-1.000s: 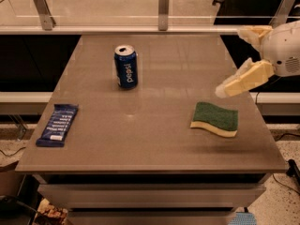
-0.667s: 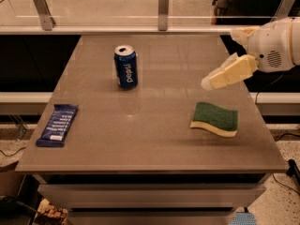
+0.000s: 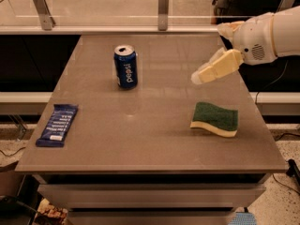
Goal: Pick pepsi can
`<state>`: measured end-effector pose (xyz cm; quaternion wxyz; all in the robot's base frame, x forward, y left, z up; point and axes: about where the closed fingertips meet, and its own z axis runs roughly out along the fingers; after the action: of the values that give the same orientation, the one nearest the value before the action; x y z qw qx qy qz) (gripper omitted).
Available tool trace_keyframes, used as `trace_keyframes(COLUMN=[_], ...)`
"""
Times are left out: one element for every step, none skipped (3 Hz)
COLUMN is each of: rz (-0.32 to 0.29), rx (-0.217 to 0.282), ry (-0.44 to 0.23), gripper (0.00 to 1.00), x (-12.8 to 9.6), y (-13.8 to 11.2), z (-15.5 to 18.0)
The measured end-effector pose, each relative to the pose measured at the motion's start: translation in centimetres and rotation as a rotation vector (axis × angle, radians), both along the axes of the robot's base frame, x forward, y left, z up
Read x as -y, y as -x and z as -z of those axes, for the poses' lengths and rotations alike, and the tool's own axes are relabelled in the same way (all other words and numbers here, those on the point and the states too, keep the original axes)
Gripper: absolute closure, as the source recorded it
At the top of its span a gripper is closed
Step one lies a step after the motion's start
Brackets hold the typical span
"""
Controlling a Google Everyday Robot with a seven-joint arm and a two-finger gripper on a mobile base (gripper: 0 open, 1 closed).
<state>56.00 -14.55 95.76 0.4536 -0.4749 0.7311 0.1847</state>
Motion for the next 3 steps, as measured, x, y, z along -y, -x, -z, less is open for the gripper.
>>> trace_keyframes(rz=[-0.046, -0.067, -0.059], rx=[0.022, 0.040, 0.047], ry=[-0.045, -0.115, -0.197], gripper=[0.00, 0.00, 0.00], x=[-2.5, -4.9, -7.1], y=[-2.5, -4.3, -5.7], z=[1.0, 1.9, 2.7])
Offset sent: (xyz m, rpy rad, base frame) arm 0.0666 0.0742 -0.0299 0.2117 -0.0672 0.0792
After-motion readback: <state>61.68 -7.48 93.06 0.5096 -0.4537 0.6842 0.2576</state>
